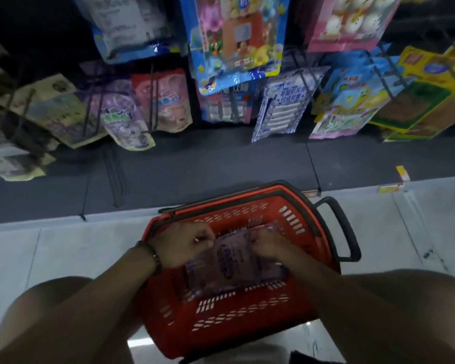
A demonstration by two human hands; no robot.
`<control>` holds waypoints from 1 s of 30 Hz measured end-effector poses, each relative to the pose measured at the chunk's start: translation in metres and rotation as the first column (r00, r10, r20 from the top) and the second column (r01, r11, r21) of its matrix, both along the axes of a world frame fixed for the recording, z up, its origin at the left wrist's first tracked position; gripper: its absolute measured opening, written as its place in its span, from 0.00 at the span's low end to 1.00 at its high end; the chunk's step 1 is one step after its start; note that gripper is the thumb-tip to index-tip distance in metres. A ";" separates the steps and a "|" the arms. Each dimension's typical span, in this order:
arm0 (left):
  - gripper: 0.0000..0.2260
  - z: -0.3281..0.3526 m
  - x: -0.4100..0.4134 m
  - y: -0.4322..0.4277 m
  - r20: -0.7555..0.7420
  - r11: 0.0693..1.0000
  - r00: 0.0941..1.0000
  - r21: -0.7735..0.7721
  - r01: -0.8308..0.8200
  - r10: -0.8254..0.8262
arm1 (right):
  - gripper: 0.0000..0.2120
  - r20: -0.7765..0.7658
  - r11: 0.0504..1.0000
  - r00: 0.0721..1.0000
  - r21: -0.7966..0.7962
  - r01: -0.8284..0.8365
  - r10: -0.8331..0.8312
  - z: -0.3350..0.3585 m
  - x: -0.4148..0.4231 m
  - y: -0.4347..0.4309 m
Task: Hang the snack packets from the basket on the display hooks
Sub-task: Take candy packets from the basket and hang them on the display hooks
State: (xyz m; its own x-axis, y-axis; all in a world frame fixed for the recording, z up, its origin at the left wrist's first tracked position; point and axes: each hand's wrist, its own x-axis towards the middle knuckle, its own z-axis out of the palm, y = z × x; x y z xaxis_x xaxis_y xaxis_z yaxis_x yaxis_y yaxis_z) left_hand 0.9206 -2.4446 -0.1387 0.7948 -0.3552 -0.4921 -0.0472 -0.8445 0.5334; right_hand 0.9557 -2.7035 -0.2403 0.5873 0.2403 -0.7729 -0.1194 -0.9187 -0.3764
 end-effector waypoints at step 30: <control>0.21 -0.026 -0.018 0.016 -0.169 0.917 0.905 -0.017 -0.400 0.391 | 0.13 -0.141 0.808 0.873 0.332 0.487 -0.468 0.034 -0.056 0.006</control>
State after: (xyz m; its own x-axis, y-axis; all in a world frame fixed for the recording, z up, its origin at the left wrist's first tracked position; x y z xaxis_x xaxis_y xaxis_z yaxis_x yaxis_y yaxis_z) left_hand 0.9023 -2.4281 -0.1650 0.7879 -0.0554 -0.6133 0.3739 -0.7483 0.5480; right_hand 0.8996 -2.6973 -0.2058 0.6615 0.1966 -0.7237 -0.5358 -0.5513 -0.6395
